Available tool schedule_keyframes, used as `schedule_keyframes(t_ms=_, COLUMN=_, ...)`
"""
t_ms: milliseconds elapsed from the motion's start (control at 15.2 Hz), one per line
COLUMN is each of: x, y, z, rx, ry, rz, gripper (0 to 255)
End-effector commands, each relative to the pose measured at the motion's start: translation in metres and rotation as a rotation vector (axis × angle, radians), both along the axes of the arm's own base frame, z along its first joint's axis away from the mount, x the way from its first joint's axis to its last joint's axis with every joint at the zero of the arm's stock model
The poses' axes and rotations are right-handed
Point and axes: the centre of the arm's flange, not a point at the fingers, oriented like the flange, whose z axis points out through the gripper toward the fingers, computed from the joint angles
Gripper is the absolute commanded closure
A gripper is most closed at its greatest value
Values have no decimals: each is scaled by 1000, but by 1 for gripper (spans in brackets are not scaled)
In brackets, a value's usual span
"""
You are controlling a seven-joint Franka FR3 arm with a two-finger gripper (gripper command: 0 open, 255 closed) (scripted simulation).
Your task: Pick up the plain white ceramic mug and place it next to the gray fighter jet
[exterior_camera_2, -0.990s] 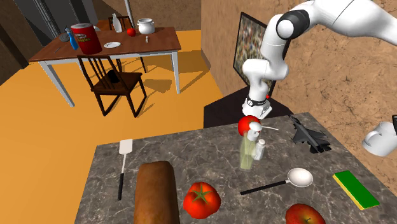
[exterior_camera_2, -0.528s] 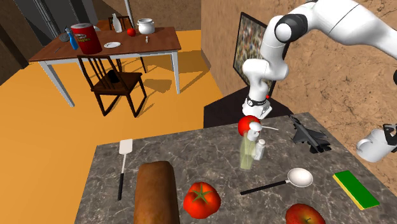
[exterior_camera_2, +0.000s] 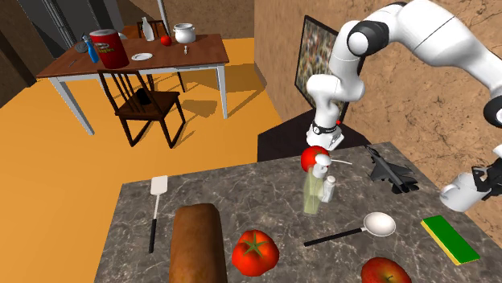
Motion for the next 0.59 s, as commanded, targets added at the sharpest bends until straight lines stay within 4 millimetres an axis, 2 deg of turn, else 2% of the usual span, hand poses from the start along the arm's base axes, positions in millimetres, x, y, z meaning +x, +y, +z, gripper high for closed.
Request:
schedule_keyframes(t_ms=0, x=-30, y=1, z=-29, rx=-19, ry=-55, rz=99, gripper=255)
schedule_keyframes(t_ms=330, x=-30, y=1, z=-55, rx=-19, ry=-55, rz=99, gripper=255)
schedule_keyframes(t_ms=528, x=-30, y=1, z=-57, rx=-19, ry=-55, rz=99, gripper=255)
